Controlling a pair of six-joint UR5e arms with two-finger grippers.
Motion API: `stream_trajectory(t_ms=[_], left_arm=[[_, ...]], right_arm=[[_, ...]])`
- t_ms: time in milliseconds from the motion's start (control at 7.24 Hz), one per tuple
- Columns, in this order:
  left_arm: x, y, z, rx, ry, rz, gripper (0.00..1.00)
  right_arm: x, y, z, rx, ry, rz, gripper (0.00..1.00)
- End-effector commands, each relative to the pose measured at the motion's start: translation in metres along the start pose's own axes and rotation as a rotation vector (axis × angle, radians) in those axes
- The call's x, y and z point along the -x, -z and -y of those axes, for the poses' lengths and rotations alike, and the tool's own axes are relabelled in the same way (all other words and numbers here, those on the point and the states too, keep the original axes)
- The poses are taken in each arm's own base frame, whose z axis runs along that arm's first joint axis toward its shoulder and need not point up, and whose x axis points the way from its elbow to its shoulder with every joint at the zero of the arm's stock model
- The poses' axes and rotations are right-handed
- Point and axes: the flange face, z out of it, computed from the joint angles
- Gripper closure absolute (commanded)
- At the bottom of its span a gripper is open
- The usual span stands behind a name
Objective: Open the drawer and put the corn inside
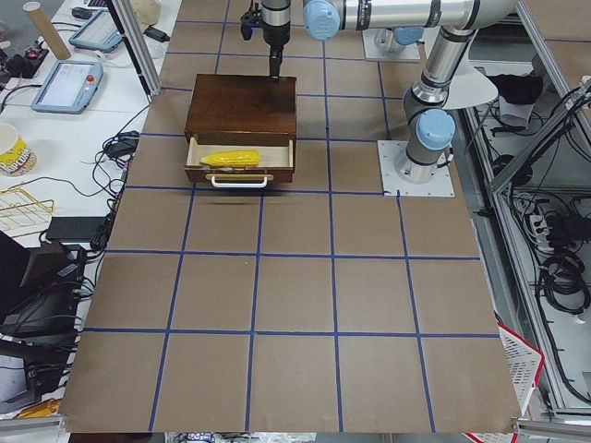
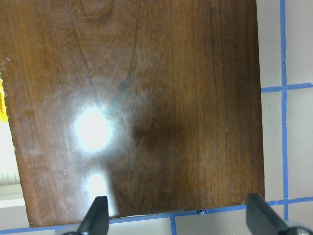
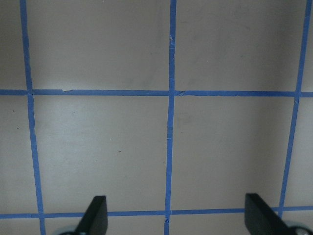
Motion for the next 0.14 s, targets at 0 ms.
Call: stream_trajectory(t_ms=[0], left_arm=[[-0.0015, 0.0003, -0.0021, 0.008, -0.003, 0.000, 0.00]], right_arm=[[0.0000, 0.0000, 0.0000, 0.000, 0.000, 0.000, 0.00]])
